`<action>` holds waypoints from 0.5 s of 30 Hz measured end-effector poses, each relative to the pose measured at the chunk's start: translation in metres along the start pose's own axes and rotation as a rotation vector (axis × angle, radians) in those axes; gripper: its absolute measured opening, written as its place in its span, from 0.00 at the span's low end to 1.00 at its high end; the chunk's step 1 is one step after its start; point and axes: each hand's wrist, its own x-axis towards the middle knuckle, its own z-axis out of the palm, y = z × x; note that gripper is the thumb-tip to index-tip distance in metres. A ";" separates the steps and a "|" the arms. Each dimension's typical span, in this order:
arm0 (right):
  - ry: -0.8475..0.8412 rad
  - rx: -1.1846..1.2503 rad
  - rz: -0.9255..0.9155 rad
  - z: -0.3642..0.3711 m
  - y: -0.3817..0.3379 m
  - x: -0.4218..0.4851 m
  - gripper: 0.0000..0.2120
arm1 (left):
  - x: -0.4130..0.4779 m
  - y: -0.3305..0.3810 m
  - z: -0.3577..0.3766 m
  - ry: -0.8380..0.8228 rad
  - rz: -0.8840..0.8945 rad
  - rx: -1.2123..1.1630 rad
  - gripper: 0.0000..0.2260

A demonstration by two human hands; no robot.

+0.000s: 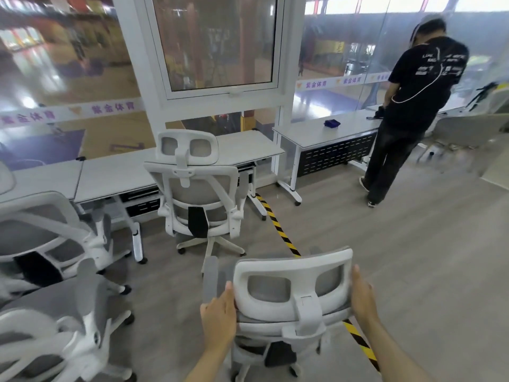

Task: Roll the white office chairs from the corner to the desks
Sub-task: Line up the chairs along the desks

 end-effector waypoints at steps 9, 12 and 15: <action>-0.212 0.109 0.010 -0.046 -0.044 -0.050 0.25 | -0.019 0.031 0.007 -0.101 -0.054 0.041 0.32; -0.232 0.114 0.009 -0.045 -0.059 -0.057 0.23 | -0.005 0.022 0.003 -0.137 -0.148 -0.084 0.35; -0.149 0.046 -0.057 -0.037 -0.072 -0.039 0.23 | 0.027 0.018 -0.009 -0.142 -0.209 -0.206 0.32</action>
